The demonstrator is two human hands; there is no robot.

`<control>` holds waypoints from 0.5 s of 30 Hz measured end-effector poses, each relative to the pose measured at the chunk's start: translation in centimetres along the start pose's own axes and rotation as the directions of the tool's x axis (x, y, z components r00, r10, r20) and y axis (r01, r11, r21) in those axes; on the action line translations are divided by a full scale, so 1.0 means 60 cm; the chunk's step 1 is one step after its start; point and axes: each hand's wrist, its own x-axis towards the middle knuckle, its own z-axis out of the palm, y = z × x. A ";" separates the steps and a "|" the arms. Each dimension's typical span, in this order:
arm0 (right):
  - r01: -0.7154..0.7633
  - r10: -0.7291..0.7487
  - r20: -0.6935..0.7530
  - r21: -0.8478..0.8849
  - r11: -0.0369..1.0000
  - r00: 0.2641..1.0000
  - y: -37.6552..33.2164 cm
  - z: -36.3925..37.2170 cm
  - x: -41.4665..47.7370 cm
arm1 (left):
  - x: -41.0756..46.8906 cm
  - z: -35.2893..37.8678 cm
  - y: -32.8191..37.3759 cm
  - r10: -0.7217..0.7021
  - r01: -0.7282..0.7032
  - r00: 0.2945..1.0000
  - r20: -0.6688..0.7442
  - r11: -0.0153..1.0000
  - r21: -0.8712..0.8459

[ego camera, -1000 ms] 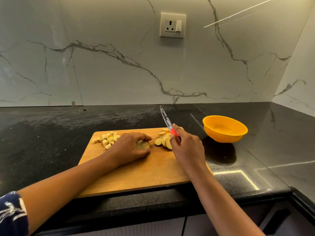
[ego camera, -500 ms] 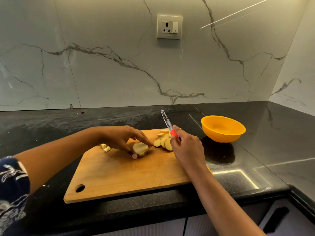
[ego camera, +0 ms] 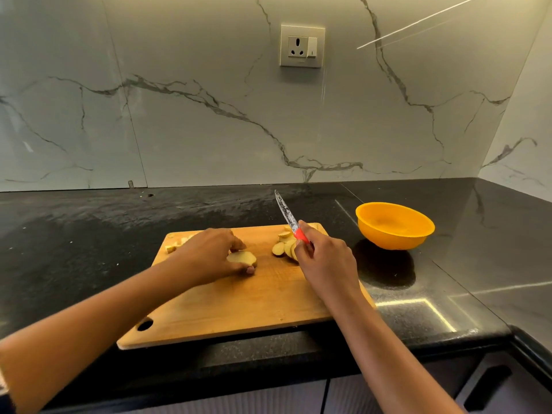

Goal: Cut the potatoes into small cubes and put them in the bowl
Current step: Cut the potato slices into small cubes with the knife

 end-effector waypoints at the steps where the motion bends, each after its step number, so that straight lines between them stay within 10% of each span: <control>1: 0.014 -0.014 0.011 -0.017 1.000 1.000 -0.007 -0.006 -0.005 | -0.009 0.003 -0.002 -0.018 0.018 1.000 -0.016 1.000 0.012; 15: 0.131 -0.045 0.331 -0.242 0.961 0.943 -0.058 -0.026 -0.082 | -0.087 0.036 -0.002 -0.115 0.105 0.985 0.124 0.991 0.085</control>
